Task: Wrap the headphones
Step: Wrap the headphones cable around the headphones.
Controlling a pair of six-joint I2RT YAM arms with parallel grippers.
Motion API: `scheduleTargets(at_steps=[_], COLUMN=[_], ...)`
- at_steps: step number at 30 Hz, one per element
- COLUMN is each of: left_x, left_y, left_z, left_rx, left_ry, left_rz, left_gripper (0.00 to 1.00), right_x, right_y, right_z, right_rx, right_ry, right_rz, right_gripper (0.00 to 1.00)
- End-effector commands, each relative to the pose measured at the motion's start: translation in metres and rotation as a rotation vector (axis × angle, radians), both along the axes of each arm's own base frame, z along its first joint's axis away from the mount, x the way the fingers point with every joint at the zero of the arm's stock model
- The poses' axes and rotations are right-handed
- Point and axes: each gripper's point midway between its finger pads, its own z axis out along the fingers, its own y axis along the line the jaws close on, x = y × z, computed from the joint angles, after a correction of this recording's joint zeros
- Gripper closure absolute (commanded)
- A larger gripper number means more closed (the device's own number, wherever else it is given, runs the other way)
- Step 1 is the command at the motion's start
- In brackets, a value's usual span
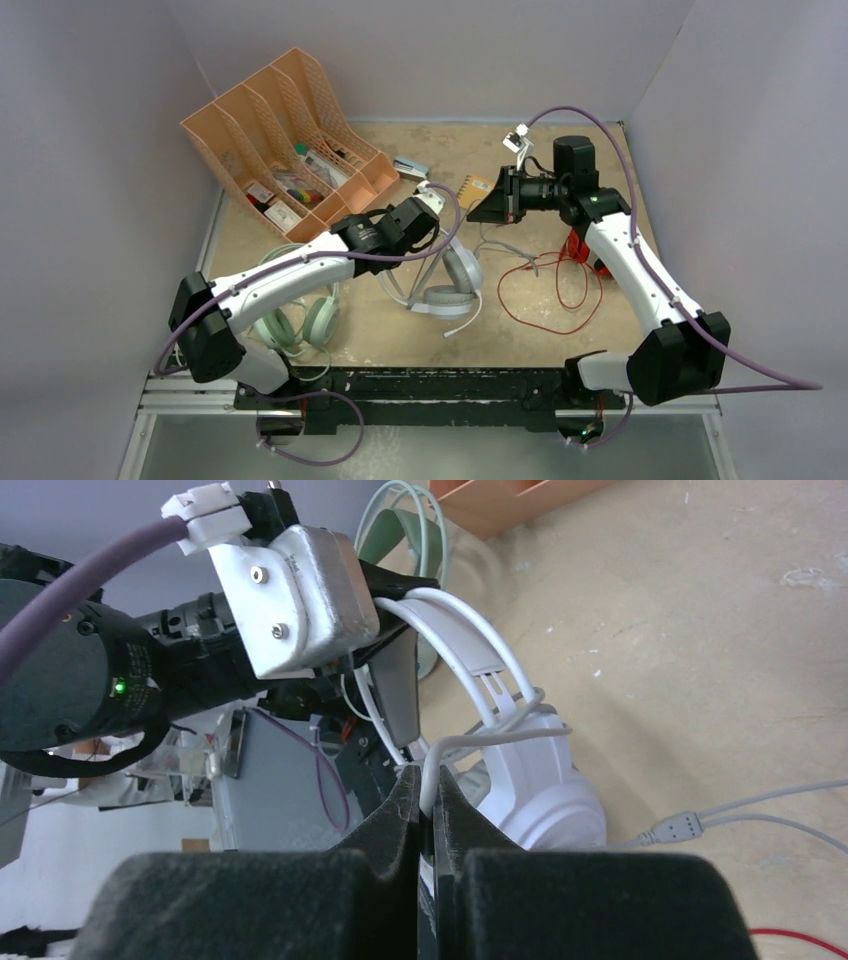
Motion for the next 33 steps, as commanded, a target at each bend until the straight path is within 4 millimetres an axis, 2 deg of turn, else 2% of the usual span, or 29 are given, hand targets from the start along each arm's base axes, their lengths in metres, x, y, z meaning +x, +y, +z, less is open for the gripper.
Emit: scheduleTargets(at_steps=[1,8,12,17,21,25,27,33], left_x=[0.004,-0.008,-0.014,-0.009,0.011,0.039,0.049,0.08], left_y=[-0.006,-0.012,-0.007,0.0,0.011,0.014,0.01,0.013], left_z=[-0.001,-0.014,-0.022,-0.024,-0.017,-0.006,0.003,0.05], left_rx=[-0.002,-0.001,0.007,0.026,0.025,-0.089,-0.138,-0.256], left_ry=[-0.013,0.037,0.057,0.033,-0.029,-0.086,-0.128,-0.302], left_rz=[-0.034,-0.121,-0.121,-0.06,0.094,0.255,0.291,0.438], left_gripper=[1.0,1.0,1.0,1.0,1.0,1.0,1.0,1.0], right_x=[0.0,0.012,0.013,-0.003,-0.027,-0.051,-0.06,-0.076], right_y=[0.009,0.004,0.001,0.002,0.01,0.028,0.038,0.056], right_z=[0.029,0.025,0.027,0.041,0.049,0.035,0.029,0.027], right_rx=[0.092,0.035,0.013,0.043,0.083,0.089,0.086,0.162], right_ry=[-0.07,-0.102,-0.137,-0.177,-0.188,-0.146,-0.126,-0.078], right_rz=[0.058,-0.011,-0.023,0.034,0.128,0.239,0.269,0.276], right_gripper=[1.0,1.0,1.0,1.0,1.0,1.0,1.0,1.0])
